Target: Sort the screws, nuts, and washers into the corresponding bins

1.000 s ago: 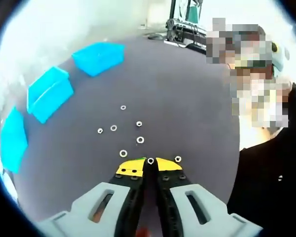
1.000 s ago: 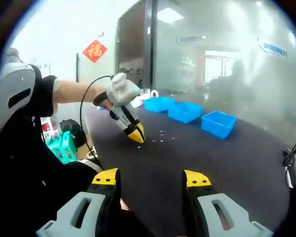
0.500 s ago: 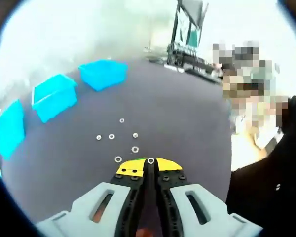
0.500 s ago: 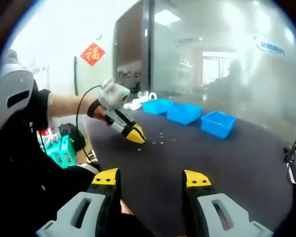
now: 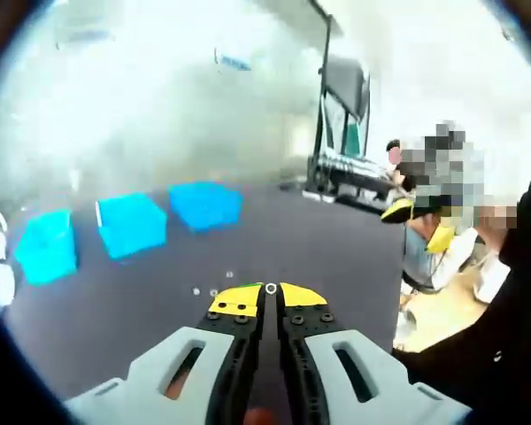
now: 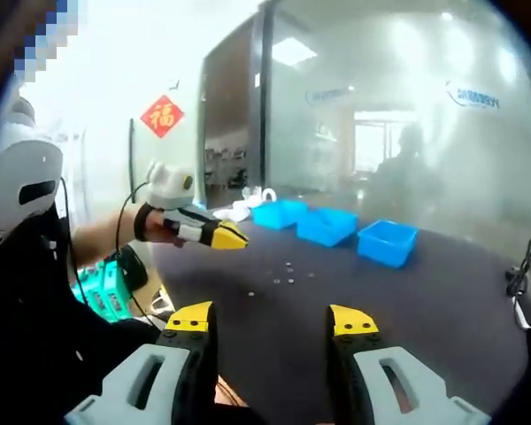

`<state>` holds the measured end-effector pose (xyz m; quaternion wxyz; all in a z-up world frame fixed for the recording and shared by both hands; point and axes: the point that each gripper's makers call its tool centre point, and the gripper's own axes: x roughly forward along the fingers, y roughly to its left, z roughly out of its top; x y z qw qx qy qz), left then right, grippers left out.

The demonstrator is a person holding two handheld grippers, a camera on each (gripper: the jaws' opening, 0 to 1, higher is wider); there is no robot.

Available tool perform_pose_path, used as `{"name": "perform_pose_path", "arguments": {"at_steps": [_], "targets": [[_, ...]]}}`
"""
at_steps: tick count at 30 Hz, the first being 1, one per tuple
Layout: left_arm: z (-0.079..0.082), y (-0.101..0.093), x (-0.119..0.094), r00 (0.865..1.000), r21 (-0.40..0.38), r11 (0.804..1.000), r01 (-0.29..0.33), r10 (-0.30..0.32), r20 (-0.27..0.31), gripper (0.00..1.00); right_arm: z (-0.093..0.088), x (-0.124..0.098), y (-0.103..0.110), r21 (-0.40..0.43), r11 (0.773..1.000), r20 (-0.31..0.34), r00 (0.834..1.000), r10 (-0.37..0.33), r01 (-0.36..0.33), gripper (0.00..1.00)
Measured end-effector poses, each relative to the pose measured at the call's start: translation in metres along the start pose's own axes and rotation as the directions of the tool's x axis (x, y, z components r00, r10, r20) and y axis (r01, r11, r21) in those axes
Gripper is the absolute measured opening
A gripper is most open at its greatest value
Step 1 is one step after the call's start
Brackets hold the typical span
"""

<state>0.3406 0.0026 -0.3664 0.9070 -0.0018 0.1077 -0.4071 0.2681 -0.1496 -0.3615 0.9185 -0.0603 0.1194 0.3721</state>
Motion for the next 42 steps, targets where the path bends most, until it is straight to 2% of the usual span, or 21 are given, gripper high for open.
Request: {"name": "perform_pose_path", "arguments": {"at_steps": [6,9,14,17,21,23,24,27,28,29,32,33,35,37,40,42], "targets": [[0.016,0.007,-0.017,0.995,-0.013,0.999,-0.053,0.054,0.080,0.04,0.009,0.001,0.002,0.013,1.000,0.040,0.999,-0.006,0.005,0.45],[0.025,0.018,-0.025,0.989,-0.018,0.996,-0.083,0.085,0.119,0.04,0.011,0.002,0.004,0.016,1.000,0.047,0.999,-0.005,0.004,0.45],[0.035,0.045,-0.033,0.979,0.010,0.989,-0.148,0.145,0.142,0.03,0.013,0.004,0.007,0.013,1.000,0.051,0.999,0.001,-0.002,0.45],[0.043,0.067,-0.038,0.964,0.007,0.978,-0.209,0.205,0.168,0.03,0.015,0.004,0.007,0.015,1.000,0.060,0.998,-0.003,0.002,0.45],[0.054,0.109,-0.045,0.933,0.000,0.950,-0.311,0.305,0.191,0.03,0.018,0.002,0.005,0.021,1.000,0.075,0.997,-0.011,0.009,0.45],[0.060,0.126,-0.046,0.925,0.018,0.942,-0.335,0.325,0.195,0.03,0.018,0.001,0.003,0.024,1.000,0.080,0.997,-0.016,0.014,0.45],[0.063,0.135,-0.047,0.920,-0.002,0.939,-0.345,0.338,0.200,0.03,0.018,0.001,0.002,0.026,1.000,0.081,0.997,-0.017,0.015,0.45],[0.070,0.161,-0.045,0.914,-0.014,0.933,-0.359,0.354,0.199,0.03,0.019,-0.002,-0.001,0.029,0.999,0.086,0.996,-0.027,0.024,0.45],[0.074,0.170,-0.045,0.909,-0.044,0.933,-0.358,0.359,0.210,0.03,0.019,-0.003,-0.001,0.031,0.999,0.088,0.996,-0.031,0.028,0.45],[0.075,0.182,-0.045,0.900,-0.086,0.924,-0.372,0.382,0.210,0.03,0.019,-0.004,-0.002,0.033,0.999,0.090,0.995,-0.035,0.032,0.45],[0.079,0.216,-0.043,0.881,-0.046,0.899,-0.435,0.435,0.186,0.03,0.019,-0.007,-0.003,0.041,0.998,0.095,0.995,-0.041,0.038,0.45],[0.081,0.224,-0.040,0.883,-0.047,0.902,-0.430,0.430,0.188,0.03,0.019,-0.007,-0.004,0.043,0.998,0.095,0.995,-0.043,0.039,0.45],[0.082,0.247,-0.037,0.877,-0.044,0.893,-0.447,0.448,0.174,0.03,0.018,-0.008,-0.005,0.045,0.998,0.096,0.994,-0.047,0.042,0.45],[0.080,0.268,-0.035,0.866,-0.086,0.878,-0.471,0.479,0.143,0.03,0.018,-0.009,-0.005,0.054,0.998,0.098,0.994,-0.048,0.043,0.45],[0.086,0.289,-0.027,0.863,-0.094,0.876,-0.473,0.482,0.149,0.03,0.018,-0.011,-0.006,0.057,0.997,0.101,0.994,-0.053,0.047,0.45],[0.087,0.300,-0.019,0.869,-0.139,0.878,-0.458,0.475,0.138,0.03,0.019,-0.011,-0.007,0.058,0.997,0.101,0.993,-0.054,0.048,0.45]]}}
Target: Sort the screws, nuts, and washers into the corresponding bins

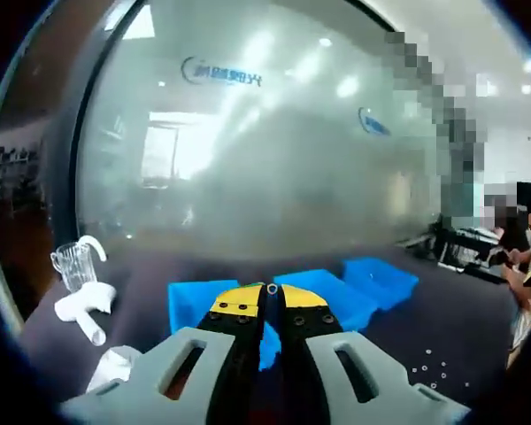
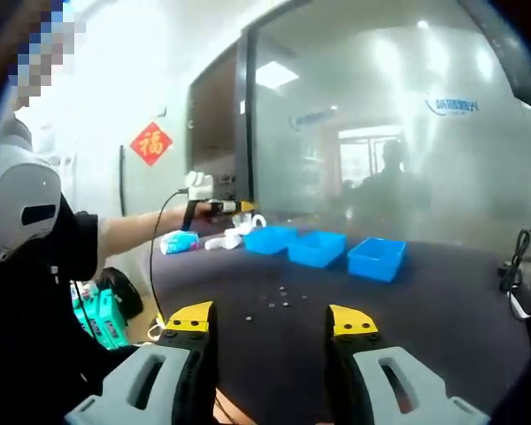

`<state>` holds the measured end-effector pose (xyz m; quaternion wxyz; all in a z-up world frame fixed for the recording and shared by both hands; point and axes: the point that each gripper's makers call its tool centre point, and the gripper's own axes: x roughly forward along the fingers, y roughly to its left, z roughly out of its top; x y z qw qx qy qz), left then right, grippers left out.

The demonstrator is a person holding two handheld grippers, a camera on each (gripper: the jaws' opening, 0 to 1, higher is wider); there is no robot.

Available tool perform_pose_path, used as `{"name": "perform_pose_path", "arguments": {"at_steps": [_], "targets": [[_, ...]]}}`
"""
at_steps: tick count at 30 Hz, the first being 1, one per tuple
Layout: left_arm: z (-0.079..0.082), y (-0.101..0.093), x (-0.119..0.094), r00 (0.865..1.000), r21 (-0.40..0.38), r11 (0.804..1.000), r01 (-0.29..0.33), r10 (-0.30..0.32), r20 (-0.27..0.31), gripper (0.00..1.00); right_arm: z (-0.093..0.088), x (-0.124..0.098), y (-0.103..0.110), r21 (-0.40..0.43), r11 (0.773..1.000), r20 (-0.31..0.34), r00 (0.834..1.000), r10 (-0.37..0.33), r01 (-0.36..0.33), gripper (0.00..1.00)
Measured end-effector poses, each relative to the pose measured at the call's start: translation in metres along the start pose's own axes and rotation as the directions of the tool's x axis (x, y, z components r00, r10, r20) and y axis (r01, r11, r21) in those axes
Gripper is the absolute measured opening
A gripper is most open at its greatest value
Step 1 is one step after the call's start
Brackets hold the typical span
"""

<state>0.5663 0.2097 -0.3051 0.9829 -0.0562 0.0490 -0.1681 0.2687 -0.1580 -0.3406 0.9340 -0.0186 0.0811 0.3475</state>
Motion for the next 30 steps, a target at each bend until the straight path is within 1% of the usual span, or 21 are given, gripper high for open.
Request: {"name": "perform_pose_path", "arguments": {"at_steps": [1,4,7,9,10,13,14,15,16,20,24,26,27,28,29,30], "targets": [[0.002,0.005,0.007,1.000,-0.009,1.000,-0.010,0.010,0.006,0.03,0.000,0.000,0.000,-0.001,1.000,0.000,1.000,-0.002,0.002,0.45],[0.000,0.008,0.022,1.000,-0.022,1.000,-0.014,0.014,-0.010,0.03,0.002,0.001,0.000,0.005,1.000,0.003,1.000,-0.001,0.001,0.45],[-0.004,0.014,0.036,0.999,-0.023,0.999,-0.044,0.044,-0.027,0.03,0.004,0.002,0.000,0.001,1.000,0.008,1.000,0.000,0.000,0.45],[-0.011,0.014,0.041,0.996,0.024,0.998,-0.058,0.059,-0.063,0.03,0.004,0.002,0.001,0.002,1.000,0.009,1.000,0.001,-0.001,0.45],[-0.011,0.014,0.044,0.996,0.020,0.998,-0.065,0.066,-0.060,0.03,0.003,0.002,0.001,0.001,1.000,0.006,1.000,0.001,-0.001,0.45],[-0.012,0.018,0.047,0.994,-0.008,0.996,-0.091,0.090,-0.056,0.03,0.002,0.002,0.001,0.003,1.000,0.003,1.000,0.000,0.000,0.45],[-0.012,0.018,0.048,0.994,-0.008,0.996,-0.094,0.093,-0.057,0.03,0.002,0.002,0.001,0.004,1.000,0.002,1.000,0.000,0.000,0.45],[-0.015,0.010,0.043,0.993,0.003,0.995,-0.100,0.100,-0.059,0.03,0.002,0.002,0.001,0.004,1.000,0.003,1.000,0.000,0.000,0.45],[-0.016,0.009,0.043,0.992,0.014,0.994,-0.106,0.106,-0.063,0.03,0.002,0.001,0.001,0.005,1.000,0.003,1.000,-0.001,0.001,0.45],[-0.017,0.011,0.039,0.990,0.019,0.992,-0.122,0.123,-0.062,0.04,0.003,0.000,-0.001,0.007,1.000,0.006,1.000,-0.006,0.006,0.45],[-0.019,0.006,0.035,0.992,0.017,0.994,-0.110,0.111,-0.062,0.06,0.002,0.001,0.001,0.008,1.000,0.002,1.000,-0.005,0.005,0.45],[-0.019,0.002,0.031,0.994,0.005,0.996,-0.092,0.092,-0.057,0.09,0.001,0.001,0.001,0.006,1.000,0.001,1.000,-0.003,0.003,0.45],[-0.019,0.001,0.030,0.995,-0.003,0.997,-0.083,0.083,-0.056,0.13,0.001,0.001,0.002,0.006,1.000,0.001,1.000,-0.002,0.002,0.45],[-0.019,-0.003,0.027,0.996,-0.009,0.997,-0.071,0.070,-0.055,0.21,0.002,0.001,0.002,0.007,1.000,0.001,1.000,0.000,0.000,0.45],[-0.019,-0.003,0.027,0.997,-0.011,0.998,-0.061,0.060,-0.057,0.26,0.002,0.002,0.003,0.009,1.000,0.002,1.000,0.001,-0.001,0.45],[-0.020,-0.008,0.025,0.997,-0.008,0.999,-0.040,0.040,-0.061,0.29,0.002,0.002,0.002,0.008,1.000,0.003,1.000,0.000,0.000,0.45]]}}
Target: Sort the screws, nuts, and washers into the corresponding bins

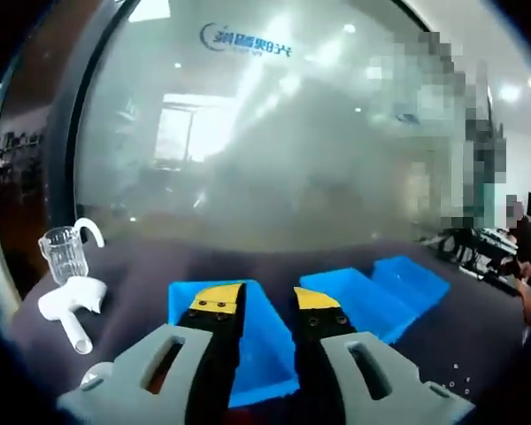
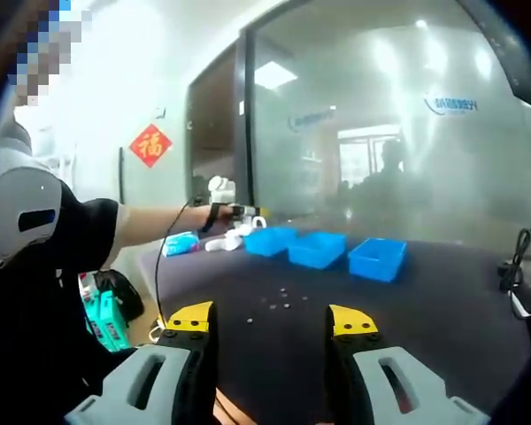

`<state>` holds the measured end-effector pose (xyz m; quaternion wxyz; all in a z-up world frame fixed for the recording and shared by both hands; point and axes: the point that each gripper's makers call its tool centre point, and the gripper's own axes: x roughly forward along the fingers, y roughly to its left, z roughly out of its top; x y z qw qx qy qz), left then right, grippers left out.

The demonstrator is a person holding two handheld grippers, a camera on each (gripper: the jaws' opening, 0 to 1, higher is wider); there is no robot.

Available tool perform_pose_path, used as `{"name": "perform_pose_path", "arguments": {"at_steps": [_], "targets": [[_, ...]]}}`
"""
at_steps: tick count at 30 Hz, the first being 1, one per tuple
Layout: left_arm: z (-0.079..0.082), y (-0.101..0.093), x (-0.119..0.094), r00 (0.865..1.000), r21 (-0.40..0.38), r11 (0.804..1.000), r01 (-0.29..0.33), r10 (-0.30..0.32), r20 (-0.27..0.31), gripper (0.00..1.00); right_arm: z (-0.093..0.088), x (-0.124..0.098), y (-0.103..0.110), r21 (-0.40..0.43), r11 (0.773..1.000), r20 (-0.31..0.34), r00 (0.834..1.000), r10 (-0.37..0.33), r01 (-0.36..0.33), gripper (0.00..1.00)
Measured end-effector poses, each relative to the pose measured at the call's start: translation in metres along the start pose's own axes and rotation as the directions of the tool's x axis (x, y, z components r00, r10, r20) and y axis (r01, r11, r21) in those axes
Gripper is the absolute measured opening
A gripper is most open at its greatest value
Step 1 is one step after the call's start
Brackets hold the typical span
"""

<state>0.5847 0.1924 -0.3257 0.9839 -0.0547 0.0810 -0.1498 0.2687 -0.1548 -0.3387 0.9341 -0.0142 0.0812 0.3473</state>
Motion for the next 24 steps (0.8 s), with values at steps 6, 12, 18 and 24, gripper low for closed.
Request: {"name": "perform_pose_path", "arguments": {"at_steps": [6,12,18,24], "targets": [[-0.006,-0.026,-0.025,0.997,0.011,0.997,0.071,-0.071,-0.007,0.38,0.005,0.002,-0.002,-0.002,1.000,0.012,1.000,-0.004,0.004,0.45],[-0.004,-0.067,-0.060,0.982,-0.044,0.982,0.186,-0.185,0.032,0.46,0.008,0.002,-0.005,0.001,1.000,0.022,1.000,-0.013,0.013,0.45],[0.001,-0.100,-0.095,0.952,-0.050,0.952,0.303,-0.300,0.068,0.46,0.012,0.001,-0.010,0.011,0.999,0.038,0.999,-0.030,0.030,0.45],[-0.008,-0.130,-0.139,0.920,0.045,0.923,0.383,-0.386,0.068,0.46,0.013,0.000,-0.015,0.028,0.999,0.052,0.998,-0.042,0.041,0.45]]}}
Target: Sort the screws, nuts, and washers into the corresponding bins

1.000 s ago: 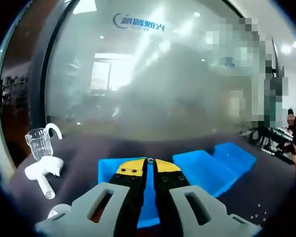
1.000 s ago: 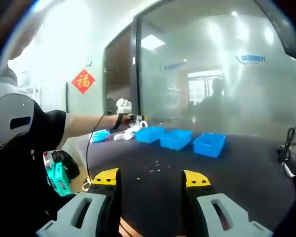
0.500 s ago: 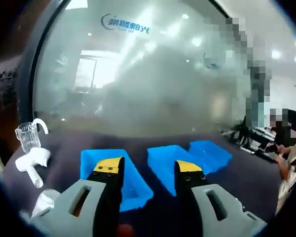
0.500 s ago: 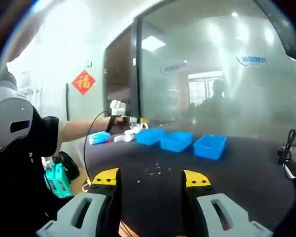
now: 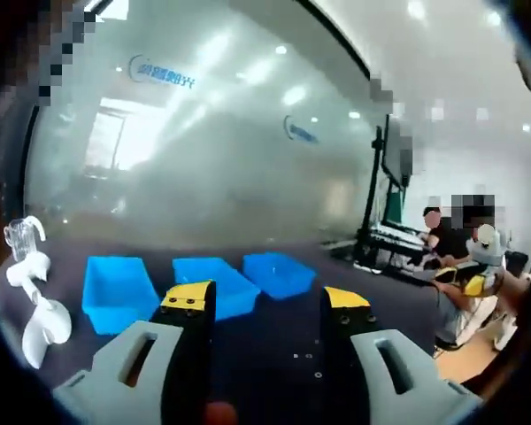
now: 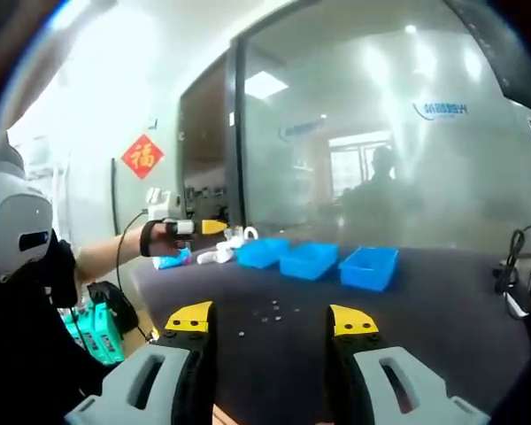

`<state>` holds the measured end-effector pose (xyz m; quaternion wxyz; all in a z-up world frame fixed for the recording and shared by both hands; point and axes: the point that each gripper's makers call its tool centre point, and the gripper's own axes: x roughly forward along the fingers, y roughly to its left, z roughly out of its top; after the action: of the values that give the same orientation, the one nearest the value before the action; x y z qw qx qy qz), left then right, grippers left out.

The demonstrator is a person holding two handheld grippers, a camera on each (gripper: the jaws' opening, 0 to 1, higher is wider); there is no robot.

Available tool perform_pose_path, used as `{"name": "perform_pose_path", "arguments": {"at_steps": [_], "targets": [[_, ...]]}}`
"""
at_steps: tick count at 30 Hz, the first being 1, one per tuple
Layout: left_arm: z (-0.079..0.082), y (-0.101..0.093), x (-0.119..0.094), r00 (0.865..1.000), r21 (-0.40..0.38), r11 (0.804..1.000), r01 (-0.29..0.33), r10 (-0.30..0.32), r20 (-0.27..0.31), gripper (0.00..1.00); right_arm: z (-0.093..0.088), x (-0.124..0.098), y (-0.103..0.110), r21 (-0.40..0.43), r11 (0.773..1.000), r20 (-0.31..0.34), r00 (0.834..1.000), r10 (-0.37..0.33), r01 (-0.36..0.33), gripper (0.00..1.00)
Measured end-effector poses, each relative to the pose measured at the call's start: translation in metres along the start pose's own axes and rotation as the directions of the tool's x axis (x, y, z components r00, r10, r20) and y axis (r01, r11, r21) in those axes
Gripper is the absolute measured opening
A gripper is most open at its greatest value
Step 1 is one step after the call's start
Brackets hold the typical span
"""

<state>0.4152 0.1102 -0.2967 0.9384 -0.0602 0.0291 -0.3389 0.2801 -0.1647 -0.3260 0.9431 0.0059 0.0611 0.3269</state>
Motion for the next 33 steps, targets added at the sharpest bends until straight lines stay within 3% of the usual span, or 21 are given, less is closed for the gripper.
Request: {"name": "perform_pose_path", "arguments": {"at_steps": [2,7,11,16,18,26,33], "targets": [[-0.005,-0.009,-0.009,0.999,0.063,0.998,0.029,-0.027,-0.029,0.47,0.000,0.000,0.000,0.001,1.000,0.001,1.000,0.000,0.000,0.45],[-0.011,-0.032,-0.033,0.997,0.048,0.996,0.075,-0.073,-0.040,0.48,-0.001,0.001,0.000,-0.006,1.000,-0.002,1.000,-0.003,0.003,0.46],[-0.022,-0.046,-0.056,0.995,0.124,0.989,0.075,-0.066,-0.075,0.48,-0.002,0.000,-0.001,-0.007,1.000,-0.003,1.000,-0.007,0.007,0.46],[-0.029,-0.058,-0.078,0.993,0.092,0.991,0.098,-0.091,-0.077,0.47,-0.005,-0.001,-0.001,-0.016,1.000,-0.014,1.000,-0.012,0.012,0.47],[-0.033,-0.063,-0.087,0.990,0.036,0.992,0.121,-0.118,-0.080,0.47,-0.005,-0.001,-0.001,-0.018,1.000,-0.015,1.000,-0.013,0.012,0.47],[-0.029,-0.052,-0.109,0.993,0.074,0.994,0.087,-0.081,-0.080,0.47,-0.007,-0.001,-0.001,-0.037,0.999,-0.025,1.000,-0.013,0.013,0.48],[-0.034,-0.062,-0.109,0.989,0.092,0.989,0.118,-0.108,-0.106,0.47,-0.005,0.000,-0.002,-0.043,0.999,-0.029,0.999,-0.015,0.014,0.48]]}}
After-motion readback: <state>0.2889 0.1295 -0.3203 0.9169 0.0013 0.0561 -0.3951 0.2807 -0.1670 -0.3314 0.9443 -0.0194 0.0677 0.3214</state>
